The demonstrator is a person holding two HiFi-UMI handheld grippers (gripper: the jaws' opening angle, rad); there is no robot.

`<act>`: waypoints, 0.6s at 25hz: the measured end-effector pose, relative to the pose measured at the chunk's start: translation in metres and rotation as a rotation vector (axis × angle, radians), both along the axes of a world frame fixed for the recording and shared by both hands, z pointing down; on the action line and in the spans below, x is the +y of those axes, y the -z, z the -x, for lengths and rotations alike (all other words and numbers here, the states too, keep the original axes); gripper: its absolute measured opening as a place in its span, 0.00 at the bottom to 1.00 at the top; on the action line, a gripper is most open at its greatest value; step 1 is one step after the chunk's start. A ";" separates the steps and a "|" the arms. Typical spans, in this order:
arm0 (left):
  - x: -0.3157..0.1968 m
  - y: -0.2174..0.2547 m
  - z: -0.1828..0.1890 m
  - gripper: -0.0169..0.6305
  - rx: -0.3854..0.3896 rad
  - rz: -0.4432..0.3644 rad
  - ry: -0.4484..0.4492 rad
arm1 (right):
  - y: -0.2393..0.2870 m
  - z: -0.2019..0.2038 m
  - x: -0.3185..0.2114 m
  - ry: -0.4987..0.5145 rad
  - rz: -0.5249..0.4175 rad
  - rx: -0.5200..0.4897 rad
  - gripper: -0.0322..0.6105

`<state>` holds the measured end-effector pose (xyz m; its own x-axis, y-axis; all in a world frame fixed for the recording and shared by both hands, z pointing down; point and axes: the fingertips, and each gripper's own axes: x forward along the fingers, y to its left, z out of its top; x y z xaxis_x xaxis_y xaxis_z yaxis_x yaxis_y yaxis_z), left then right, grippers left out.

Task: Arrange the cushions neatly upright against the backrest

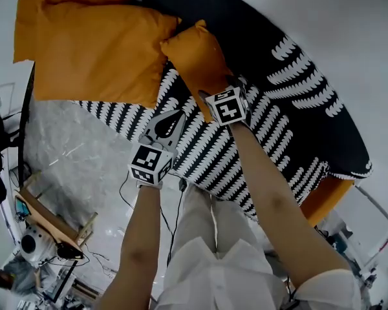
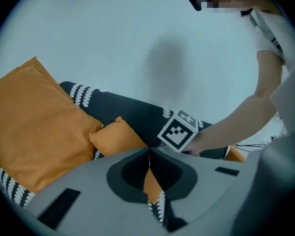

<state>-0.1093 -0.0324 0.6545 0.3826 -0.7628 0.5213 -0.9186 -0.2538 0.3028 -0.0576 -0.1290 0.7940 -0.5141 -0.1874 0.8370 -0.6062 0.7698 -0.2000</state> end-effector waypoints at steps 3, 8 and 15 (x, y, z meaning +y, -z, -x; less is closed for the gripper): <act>0.000 0.001 0.005 0.05 0.002 -0.008 0.012 | -0.016 0.008 -0.006 -0.004 0.021 0.050 0.69; 0.002 -0.006 0.020 0.05 0.009 -0.004 0.045 | -0.036 0.013 -0.014 0.021 -0.010 0.133 0.69; 0.008 0.000 0.028 0.05 0.014 0.003 0.057 | -0.026 0.011 -0.019 0.006 -0.050 0.182 0.46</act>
